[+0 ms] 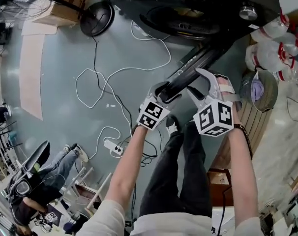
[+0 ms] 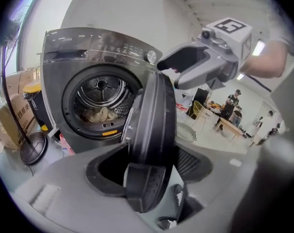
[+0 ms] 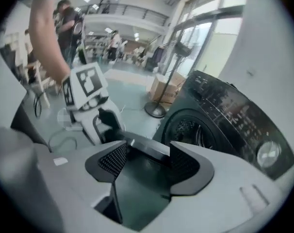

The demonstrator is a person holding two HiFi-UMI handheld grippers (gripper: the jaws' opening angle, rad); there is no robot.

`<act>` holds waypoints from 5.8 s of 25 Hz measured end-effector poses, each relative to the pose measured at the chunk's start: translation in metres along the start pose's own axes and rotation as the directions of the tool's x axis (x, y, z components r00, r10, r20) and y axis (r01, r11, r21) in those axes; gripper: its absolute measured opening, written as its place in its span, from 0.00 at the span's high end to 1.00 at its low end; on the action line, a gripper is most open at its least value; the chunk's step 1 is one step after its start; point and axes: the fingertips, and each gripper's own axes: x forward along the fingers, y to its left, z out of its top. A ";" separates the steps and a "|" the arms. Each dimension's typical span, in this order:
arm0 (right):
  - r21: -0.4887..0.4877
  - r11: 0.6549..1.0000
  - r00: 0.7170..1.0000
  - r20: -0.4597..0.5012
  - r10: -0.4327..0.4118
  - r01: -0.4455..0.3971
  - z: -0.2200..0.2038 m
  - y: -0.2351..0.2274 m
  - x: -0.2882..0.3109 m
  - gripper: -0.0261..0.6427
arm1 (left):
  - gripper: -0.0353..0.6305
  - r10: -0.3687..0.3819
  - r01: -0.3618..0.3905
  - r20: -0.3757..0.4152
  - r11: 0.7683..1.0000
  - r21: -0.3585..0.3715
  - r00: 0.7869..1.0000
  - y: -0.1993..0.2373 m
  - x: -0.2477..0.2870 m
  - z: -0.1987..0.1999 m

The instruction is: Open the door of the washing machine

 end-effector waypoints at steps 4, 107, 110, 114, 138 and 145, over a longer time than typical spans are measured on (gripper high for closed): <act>0.572 0.820 0.962 0.203 -0.182 0.034 0.005 -0.016 -0.039 0.59 | 0.45 -0.082 0.084 -0.042 0.995 0.047 0.996 -0.035 -0.003 -0.012; 0.601 0.709 0.918 -0.117 -0.378 0.369 -0.279 -0.117 -0.269 0.57 | 0.86 0.031 -0.015 0.103 0.989 -0.147 0.994 -0.128 0.250 0.221; 0.674 0.649 0.920 -0.124 -0.372 0.353 -0.247 -0.078 -0.269 0.57 | 0.86 0.000 0.011 0.089 0.992 -0.122 0.996 -0.137 0.212 0.205; 0.790 0.505 0.893 -0.117 -0.434 0.349 -0.207 -0.033 -0.265 0.57 | 0.86 -0.003 0.016 0.090 0.990 -0.139 0.996 -0.131 0.127 0.182; 0.818 0.551 0.920 0.073 -0.384 0.166 0.099 0.028 -0.177 0.60 | 0.86 0.238 -0.199 0.159 0.954 -0.226 0.958 -0.054 -0.236 0.166; 0.801 0.569 0.916 0.069 -0.396 0.186 0.107 0.027 -0.181 0.75 | 0.86 0.249 -0.182 0.218 0.941 -0.287 0.944 -0.042 -0.247 0.175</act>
